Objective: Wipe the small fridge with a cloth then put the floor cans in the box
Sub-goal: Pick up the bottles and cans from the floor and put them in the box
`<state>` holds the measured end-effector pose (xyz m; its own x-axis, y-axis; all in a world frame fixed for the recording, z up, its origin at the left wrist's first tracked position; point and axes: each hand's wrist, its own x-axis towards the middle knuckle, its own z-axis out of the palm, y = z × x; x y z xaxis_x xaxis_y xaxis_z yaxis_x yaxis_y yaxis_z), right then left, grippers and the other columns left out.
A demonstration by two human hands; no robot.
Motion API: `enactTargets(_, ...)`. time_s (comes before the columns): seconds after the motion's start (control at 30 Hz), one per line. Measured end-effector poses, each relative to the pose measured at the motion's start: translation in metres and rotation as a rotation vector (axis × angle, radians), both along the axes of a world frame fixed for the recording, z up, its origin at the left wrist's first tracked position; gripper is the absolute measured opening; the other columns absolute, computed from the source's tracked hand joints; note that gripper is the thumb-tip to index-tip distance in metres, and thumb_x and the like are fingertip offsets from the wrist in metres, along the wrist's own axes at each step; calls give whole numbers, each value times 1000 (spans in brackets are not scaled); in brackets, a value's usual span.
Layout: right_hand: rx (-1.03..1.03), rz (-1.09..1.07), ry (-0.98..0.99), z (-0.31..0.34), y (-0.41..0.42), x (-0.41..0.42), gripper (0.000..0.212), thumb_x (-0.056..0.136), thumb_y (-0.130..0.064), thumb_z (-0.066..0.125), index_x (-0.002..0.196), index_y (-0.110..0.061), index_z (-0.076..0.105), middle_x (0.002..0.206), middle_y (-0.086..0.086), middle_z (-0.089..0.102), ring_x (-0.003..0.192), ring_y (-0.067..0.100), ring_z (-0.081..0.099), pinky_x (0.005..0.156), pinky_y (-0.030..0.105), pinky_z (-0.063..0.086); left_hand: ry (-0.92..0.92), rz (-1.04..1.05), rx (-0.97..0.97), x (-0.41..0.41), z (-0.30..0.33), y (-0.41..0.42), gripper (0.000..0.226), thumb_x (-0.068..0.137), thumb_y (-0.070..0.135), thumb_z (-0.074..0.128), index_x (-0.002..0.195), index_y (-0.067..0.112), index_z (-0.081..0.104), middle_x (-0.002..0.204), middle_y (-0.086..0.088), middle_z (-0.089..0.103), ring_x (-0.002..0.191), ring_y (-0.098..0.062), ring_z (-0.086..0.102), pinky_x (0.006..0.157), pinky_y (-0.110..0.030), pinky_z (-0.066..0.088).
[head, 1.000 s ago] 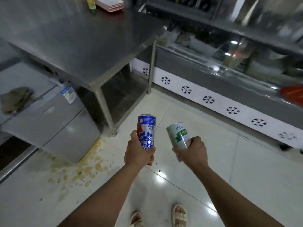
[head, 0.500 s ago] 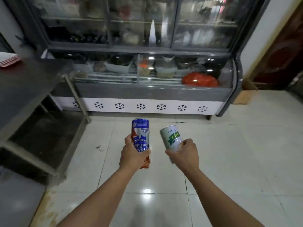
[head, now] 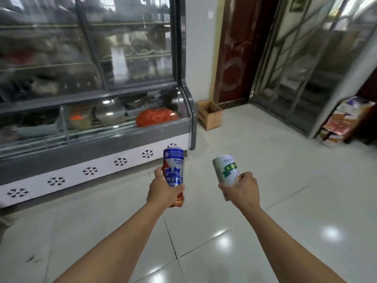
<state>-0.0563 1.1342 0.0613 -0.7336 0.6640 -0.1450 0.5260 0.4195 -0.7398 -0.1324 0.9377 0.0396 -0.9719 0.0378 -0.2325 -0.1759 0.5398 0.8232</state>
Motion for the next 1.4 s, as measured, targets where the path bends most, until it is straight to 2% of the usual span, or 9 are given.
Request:
enactTargets(0.1, -4, -96, -1, 2, 57, 4, 67, 65, -32, 78, 114, -3, 43, 111, 15, 53, 92, 31, 58, 76, 43, 53, 9, -97, -2, -13, 5, 62, 86, 69, 33, 78, 135, 26, 24, 114, 4, 52, 90, -13, 51, 72, -30, 43)
enactTargets(0.4, 15, -291, 22, 11, 211, -22, 65, 66, -32, 78, 112, -4, 43, 110, 13, 53, 94, 29, 57, 77, 42, 53, -12, -316, 67, -83, 4, 239, 89, 70, 30, 78, 138, 26, 21, 123, -2, 53, 99, -18, 55, 83, -35, 46)
enactTargets(0.57, 21, -358, 36, 19, 296, -60, 62, 65, -31, 78, 110, -6, 44, 108, 12, 54, 94, 27, 56, 76, 40, 52, -37, -398, 132, -128, 9, 335, 83, 69, 28, 78, 135, 24, 26, 106, 5, 52, 90, -17, 56, 80, -33, 48)
enactTargets(0.67, 13, -384, 54, 21, 339, -82, 62, 64, -32, 79, 109, -7, 44, 107, 12, 54, 92, 26, 58, 74, 40, 53, -32, -428, 125, -153, 16, 383, 82, 70, 27, 78, 134, 24, 27, 105, 5, 52, 92, -17, 57, 80, -33, 49)
enactTargets(0.9, -19, -431, 90, 14, 452, -130, 60, 64, -33, 80, 106, -8, 44, 106, 11, 55, 90, 26, 58, 73, 38, 52, -16, -456, 88, -209, 21, 500, 81, 71, 26, 77, 135, 22, 28, 104, 5, 50, 90, -15, 54, 75, -31, 45)
enactTargets(1.0, -23, -419, 103, 9, 513, -155, 61, 65, -34, 80, 107, -9, 43, 107, 11, 54, 90, 25, 58, 71, 35, 50, -22, -455, 76, -231, 18, 558, 82, 72, 26, 77, 136, 22, 26, 107, 3, 48, 93, -17, 52, 78, -33, 46)
enactTargets(1.23, -27, -335, 92, 14, 677, -224, 65, 67, -36, 80, 114, -9, 44, 110, 11, 55, 94, 25, 58, 80, 42, 53, -58, -337, 74, -283, 26, 705, 84, 74, 28, 76, 137, 23, 22, 121, -2, 50, 97, -16, 50, 81, -35, 46)
enactTargets(1.4, -37, -297, 97, 24, 771, -282, 62, 66, -36, 79, 110, -10, 44, 108, 11, 55, 91, 25, 58, 76, 39, 53, -57, -290, 80, -326, 34, 787, 85, 73, 28, 77, 137, 25, 22, 127, -4, 51, 108, -22, 55, 85, -39, 49)
